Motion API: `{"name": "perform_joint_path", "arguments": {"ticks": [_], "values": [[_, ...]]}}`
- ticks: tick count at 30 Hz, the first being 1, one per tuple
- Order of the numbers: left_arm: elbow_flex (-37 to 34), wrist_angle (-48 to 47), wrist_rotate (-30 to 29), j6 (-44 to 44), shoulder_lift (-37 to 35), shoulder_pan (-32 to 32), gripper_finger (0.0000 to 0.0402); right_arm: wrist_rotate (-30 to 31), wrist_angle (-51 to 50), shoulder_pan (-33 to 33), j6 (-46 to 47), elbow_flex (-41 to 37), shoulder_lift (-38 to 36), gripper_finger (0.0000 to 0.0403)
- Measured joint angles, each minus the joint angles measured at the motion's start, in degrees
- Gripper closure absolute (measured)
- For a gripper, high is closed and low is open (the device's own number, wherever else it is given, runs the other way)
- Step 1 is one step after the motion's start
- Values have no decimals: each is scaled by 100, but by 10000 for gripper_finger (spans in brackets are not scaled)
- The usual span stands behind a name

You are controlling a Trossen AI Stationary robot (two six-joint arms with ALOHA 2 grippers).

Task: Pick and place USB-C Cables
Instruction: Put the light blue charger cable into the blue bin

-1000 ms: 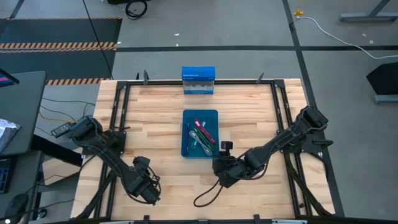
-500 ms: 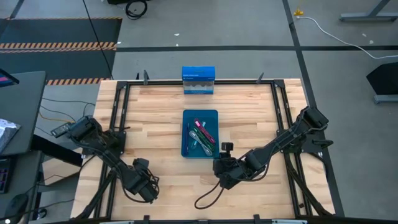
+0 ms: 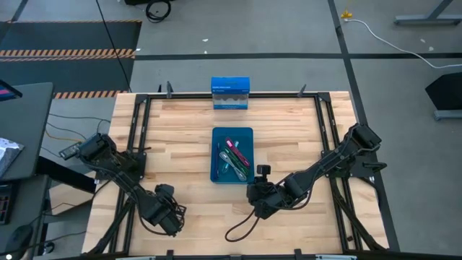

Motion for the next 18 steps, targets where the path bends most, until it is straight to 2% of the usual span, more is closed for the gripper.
{"name": "perform_joint_path", "arguments": {"ticks": [5,10,15,18], "values": [[-292,60,93,-49,-4,2,237,-92,2,2,40,-1,0,263],[-672,595,206,-91,-52,1,237,-106,4,2,56,1,0,263],[-516,508,-296,424,-11,4,245,-101,25,-10,19,0,0,263],[-384,628,-729,691,9,46,273,-103,43,-40,11,0,0,263]]}}
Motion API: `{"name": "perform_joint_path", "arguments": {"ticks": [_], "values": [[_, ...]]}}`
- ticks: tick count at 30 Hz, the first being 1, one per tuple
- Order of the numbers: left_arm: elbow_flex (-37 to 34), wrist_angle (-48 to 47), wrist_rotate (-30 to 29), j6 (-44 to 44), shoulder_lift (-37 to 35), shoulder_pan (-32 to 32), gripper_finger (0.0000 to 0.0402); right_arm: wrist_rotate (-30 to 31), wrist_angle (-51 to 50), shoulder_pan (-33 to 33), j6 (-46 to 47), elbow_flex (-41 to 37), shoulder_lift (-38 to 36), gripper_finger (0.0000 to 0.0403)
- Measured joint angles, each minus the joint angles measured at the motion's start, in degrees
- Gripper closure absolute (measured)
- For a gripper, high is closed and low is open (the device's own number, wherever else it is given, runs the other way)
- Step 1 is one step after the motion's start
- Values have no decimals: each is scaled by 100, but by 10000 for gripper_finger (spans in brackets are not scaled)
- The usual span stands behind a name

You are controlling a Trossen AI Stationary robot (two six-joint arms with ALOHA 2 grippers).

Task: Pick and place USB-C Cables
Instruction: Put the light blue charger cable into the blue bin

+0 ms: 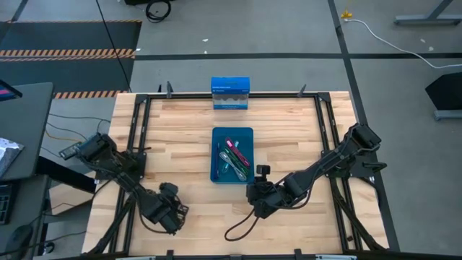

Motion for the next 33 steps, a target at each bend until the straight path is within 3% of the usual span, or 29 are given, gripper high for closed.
{"name": "perform_joint_path", "arguments": {"ticks": [6,10,18,27,33], "values": [[-7,-49,-341,411,-7,111,377,-33,-10,43,-44,28,-16,263],[-7,-126,-939,641,-7,319,379,-50,-58,118,-48,125,-150,263],[228,-204,-1255,1956,-93,1109,378,-15,-45,278,37,154,-902,263],[1616,-935,-2299,3856,-297,2175,378,758,-131,671,91,155,-1516,263],[2432,-54,-2466,5561,-287,3085,377,1072,-591,718,251,154,-1568,263]]}}
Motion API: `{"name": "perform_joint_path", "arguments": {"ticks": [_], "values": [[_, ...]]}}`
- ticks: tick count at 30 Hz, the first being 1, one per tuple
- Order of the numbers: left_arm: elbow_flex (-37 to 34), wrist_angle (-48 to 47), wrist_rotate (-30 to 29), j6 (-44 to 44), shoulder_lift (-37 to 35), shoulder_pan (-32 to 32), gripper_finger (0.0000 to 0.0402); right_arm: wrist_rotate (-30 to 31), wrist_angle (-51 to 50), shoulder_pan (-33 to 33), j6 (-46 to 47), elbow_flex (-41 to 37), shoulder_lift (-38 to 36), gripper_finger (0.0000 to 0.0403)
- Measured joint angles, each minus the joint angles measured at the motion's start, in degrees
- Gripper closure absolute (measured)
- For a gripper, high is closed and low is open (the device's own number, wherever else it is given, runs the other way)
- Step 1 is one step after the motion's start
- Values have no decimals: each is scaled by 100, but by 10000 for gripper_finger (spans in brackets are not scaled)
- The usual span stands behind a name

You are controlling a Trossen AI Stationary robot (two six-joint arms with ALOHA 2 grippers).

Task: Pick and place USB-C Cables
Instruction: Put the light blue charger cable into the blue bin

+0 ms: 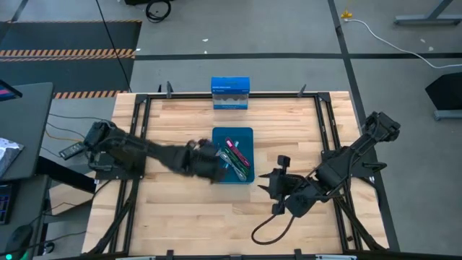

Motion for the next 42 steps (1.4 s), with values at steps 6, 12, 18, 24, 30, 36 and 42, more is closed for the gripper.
{"name": "perform_joint_path", "arguments": {"ticks": [6,12,18,24,30,36,42], "values": [[17,969,782,797,1,755,377,8,-993,0,711,0,-1,263],[-263,1421,914,677,5,1200,377,63,-1749,4,1430,-1,0,263],[-740,3405,1204,925,26,1463,377,82,-1733,4,1463,-2,1,263],[-910,3746,1259,720,326,1657,377,79,-1701,9,1460,-5,1,263],[-906,4763,1302,745,1023,1649,377,80,-1643,8,1454,-11,-1,263],[-903,4706,1337,534,1404,1787,376,55,-1644,33,1444,-11,1,263],[-894,4866,1557,295,1590,1855,340,51,-1626,35,1396,-11,1,263]]}}
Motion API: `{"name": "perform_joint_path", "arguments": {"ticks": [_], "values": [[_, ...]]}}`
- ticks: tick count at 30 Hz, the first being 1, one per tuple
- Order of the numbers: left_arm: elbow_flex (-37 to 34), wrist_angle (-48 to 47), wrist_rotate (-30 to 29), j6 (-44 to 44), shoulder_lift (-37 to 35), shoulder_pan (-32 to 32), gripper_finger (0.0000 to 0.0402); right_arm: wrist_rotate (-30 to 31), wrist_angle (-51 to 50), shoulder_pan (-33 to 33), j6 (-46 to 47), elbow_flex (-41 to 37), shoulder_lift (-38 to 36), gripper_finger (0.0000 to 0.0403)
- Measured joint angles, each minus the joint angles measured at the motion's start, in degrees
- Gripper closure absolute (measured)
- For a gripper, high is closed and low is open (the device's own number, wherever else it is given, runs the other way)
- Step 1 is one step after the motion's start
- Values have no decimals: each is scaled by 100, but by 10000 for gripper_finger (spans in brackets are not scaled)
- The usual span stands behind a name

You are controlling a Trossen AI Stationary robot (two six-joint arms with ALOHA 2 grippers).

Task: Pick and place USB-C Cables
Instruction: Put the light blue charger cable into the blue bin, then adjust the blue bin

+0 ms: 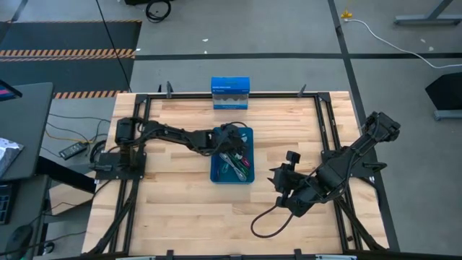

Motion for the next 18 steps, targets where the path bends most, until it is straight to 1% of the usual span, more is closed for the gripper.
{"name": "perform_joint_path", "arguments": {"ticks": [6,10,14,18], "values": [[-4,117,0,8,2,0,274,2,0,0,-1,0,0,263],[-4,167,11,100,2,0,241,0,0,0,1,0,0,263],[-4,452,269,632,-139,-2,226,0,-4,0,-2,0,0,263],[6,352,394,1201,-643,-44,226,0,-21,0,-3,0,0,263]]}}
